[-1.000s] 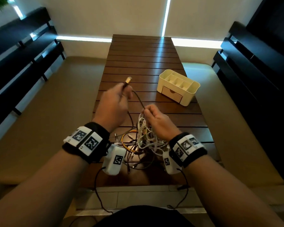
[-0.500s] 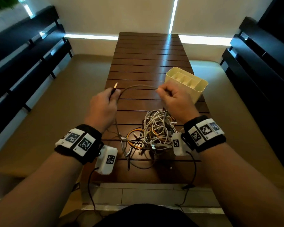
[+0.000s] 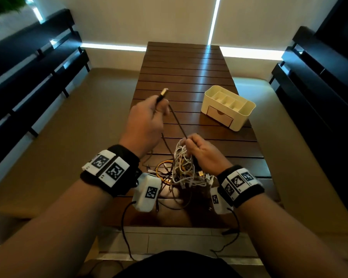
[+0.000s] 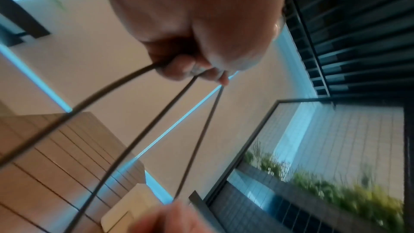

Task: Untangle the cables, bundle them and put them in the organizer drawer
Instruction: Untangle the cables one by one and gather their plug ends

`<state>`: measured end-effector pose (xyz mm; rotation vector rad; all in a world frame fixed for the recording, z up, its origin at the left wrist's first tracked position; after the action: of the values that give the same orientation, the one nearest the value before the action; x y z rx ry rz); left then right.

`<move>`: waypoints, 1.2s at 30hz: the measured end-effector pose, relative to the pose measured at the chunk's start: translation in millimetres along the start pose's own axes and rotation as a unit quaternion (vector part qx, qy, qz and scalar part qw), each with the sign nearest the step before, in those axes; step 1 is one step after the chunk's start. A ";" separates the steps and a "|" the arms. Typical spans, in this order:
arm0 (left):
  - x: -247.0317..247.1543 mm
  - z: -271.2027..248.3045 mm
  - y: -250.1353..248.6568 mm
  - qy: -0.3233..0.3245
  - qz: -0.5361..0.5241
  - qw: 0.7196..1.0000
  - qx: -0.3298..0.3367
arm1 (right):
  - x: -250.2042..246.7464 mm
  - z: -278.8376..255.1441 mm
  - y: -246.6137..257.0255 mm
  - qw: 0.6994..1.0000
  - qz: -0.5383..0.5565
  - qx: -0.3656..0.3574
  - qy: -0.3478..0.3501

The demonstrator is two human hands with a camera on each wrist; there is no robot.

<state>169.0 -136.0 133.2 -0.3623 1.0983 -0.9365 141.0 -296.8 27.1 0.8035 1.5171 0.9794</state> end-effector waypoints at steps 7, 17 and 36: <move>7.1 -17.4 49.9 0.101 0.004 0.981 -0.167 | -76.3 6.1 49.1 0.962 0.109 -0.117 -0.222; 18.8 -17.5 27.4 0.099 0.042 0.993 -0.051 | -23.1 11.6 44.0 0.988 -0.017 -0.137 -0.074; 39.8 -50.7 57.7 0.208 0.030 0.962 -0.176 | -71.2 7.4 37.2 0.972 0.016 -0.125 -0.199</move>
<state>156.7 -124.6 48.3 -0.4289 1.6628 -0.7786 159.2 -343.2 90.6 0.7877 1.0165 0.9435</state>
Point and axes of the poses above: each hand's wrist, its own z-axis towards the middle knuckle, its own x-axis out of the palm, y = z × x, the point moved 8 cm from there along z, towards the middle knuckle, and after that the axes turned 9 degrees about z, right-handed, at the moved point
